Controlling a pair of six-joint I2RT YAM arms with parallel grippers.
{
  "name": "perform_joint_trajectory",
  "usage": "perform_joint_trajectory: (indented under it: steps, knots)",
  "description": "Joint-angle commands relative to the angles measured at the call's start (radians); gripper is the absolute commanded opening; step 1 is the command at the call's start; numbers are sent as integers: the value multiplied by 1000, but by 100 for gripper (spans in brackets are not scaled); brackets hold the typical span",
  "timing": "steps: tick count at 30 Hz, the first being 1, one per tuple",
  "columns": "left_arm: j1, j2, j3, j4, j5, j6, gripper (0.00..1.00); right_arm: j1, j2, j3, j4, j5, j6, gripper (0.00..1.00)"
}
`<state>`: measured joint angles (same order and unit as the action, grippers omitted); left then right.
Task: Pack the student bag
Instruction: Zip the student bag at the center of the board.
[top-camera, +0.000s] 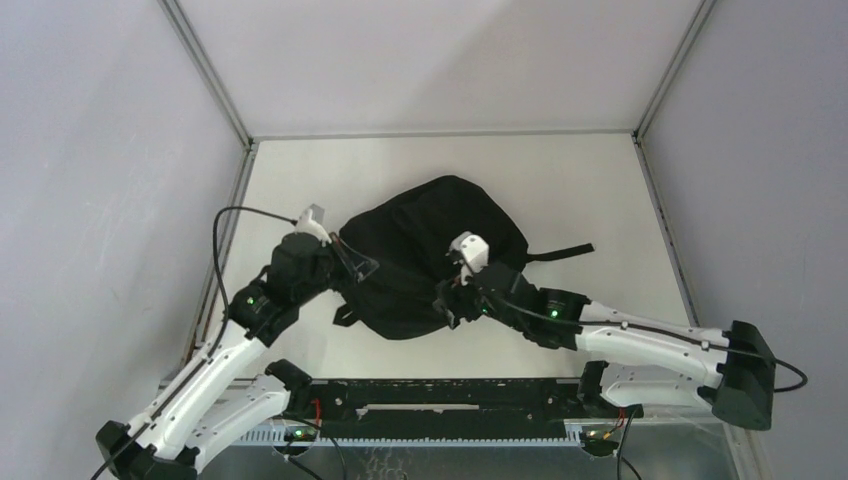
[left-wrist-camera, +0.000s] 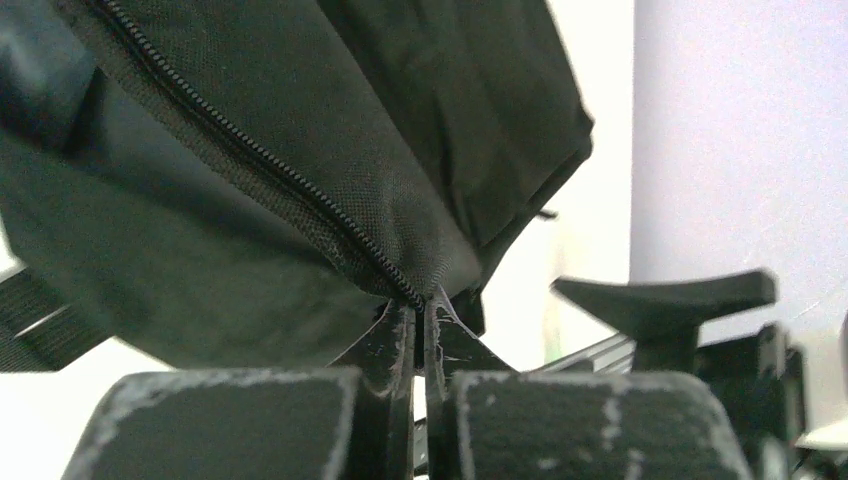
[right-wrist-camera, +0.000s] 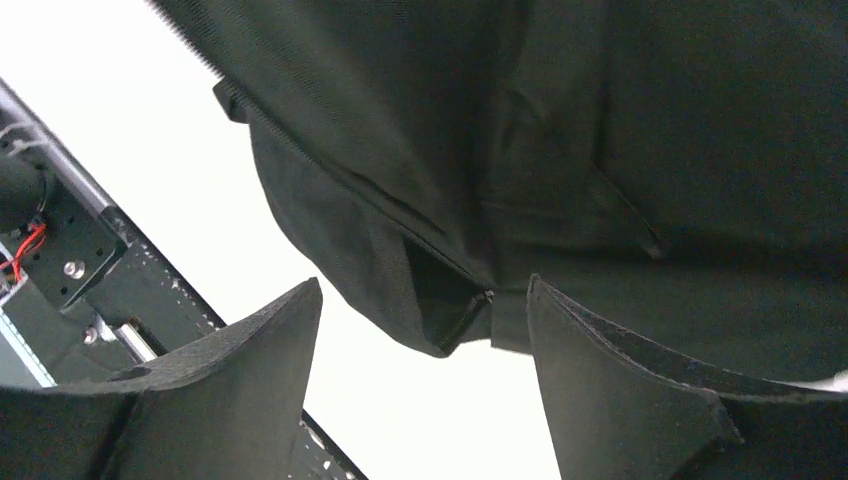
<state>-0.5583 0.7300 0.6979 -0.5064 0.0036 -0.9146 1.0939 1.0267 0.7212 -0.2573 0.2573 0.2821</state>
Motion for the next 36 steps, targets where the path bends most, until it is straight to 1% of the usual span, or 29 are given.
perform_joint_trajectory:
  steps: [1, 3, 6, 11, 14, 15, 16, 17, 18, 19, 20, 21, 22, 23, 24, 26, 28, 31, 34, 36]
  knots:
    - [53, 105, 114, 68, 49, 57, 0, 64, 91, 95, 135, -14, -234, 84]
    - [79, 138, 119, 110, 102, 52, 0, 74, 155, 135, 166, -14, -275, 85]
    - [94, 159, 120, 153, 141, 45, 0, 74, 258, 209, 184, -10, -328, 86]
    - [118, 155, 126, 156, 161, 53, 0, 54, 417, 273, 243, 41, -332, 86]
    - [146, 146, 119, 155, 180, 67, 0, 27, 461, 308, 248, 26, -310, 81]
    - [155, 146, 117, 156, 184, 74, 0, 14, 470, 314, 248, -5, -301, 78]
    - [164, 148, 117, 160, 191, 83, 0, 2, 478, 322, 283, -39, -294, 74]
    - [173, 155, 120, 168, 203, 94, 0, -9, 487, 331, 287, -64, -288, 68]
    - [184, 163, 125, 171, 206, 110, 0, -19, 499, 342, 291, -77, -287, 54]
    - [196, 172, 134, 164, 195, 119, 0, -28, 511, 355, 286, -77, -264, 36]
    - [209, 182, 142, 155, 187, 119, 5, -38, 521, 374, 275, -74, -242, 13]
    - [222, 191, 149, 152, 190, 123, 17, -50, 530, 393, 264, -68, -205, 0]
    - [228, 198, 157, 151, 192, 131, 32, -65, 538, 416, 224, -65, -171, 0]
    - [228, 201, 162, 151, 196, 142, 44, -85, 546, 440, 190, -66, -121, 0]
    - [228, 199, 162, 154, 202, 150, 51, -106, 554, 467, 150, -71, -65, 0]
    - [227, 169, 114, 197, 217, 156, 54, -156, 558, 491, 112, -146, 28, 0]
    - [222, 97, 3, 314, 215, 126, 53, -192, 552, 491, 112, -204, 96, 0]
    - [213, -7, -167, 486, 261, 89, 53, -203, 547, 492, 125, -247, 137, 0]
    - [190, -37, -250, 601, 402, 120, 65, -205, 548, 490, 138, -299, 158, 0]
    - [149, -19, -264, 622, 447, 173, 69, -209, 556, 483, 160, -334, 170, 0]
